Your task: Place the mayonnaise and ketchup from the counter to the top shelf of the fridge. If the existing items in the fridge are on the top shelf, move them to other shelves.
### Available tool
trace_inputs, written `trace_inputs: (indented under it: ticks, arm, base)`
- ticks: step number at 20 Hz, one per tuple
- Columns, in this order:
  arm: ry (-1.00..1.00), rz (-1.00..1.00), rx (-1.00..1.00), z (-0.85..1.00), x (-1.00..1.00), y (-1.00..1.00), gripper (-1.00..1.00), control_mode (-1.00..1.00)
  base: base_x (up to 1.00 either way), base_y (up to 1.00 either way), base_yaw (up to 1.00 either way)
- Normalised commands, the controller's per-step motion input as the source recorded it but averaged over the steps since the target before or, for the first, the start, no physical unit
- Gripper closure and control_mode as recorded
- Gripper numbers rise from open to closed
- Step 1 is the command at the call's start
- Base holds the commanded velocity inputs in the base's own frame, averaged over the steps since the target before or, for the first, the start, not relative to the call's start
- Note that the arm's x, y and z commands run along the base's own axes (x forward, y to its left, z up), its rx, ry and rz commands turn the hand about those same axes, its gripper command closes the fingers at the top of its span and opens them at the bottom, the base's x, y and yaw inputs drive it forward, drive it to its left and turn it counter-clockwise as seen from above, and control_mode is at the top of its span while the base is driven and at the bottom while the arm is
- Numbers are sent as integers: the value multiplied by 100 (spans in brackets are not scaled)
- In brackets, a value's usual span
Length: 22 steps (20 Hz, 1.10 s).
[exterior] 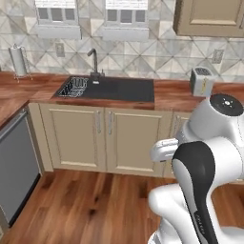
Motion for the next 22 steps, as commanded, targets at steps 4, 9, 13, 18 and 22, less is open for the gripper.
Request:
trace_inputs:
  ticks: [4, 9, 13, 18, 22]
  arm:
    - [0, 0, 0, 0, 0, 0, -100, 100]
    - [0, 0, 0, 0, 0, 0, -100, 100]
    - [0, 0, 0, 0, 0, 0, -100, 100]
    - [0, 0, 0, 0, 0, 0, -100, 100]
    - [0, 0, 0, 0, 0, 0, -100, 100]
  base:
    - [100, 0, -1]
    - [100, 12, 24]
    - [93, 19, 57]
    - [90, 23, 64]
    - [89, 28, 64]
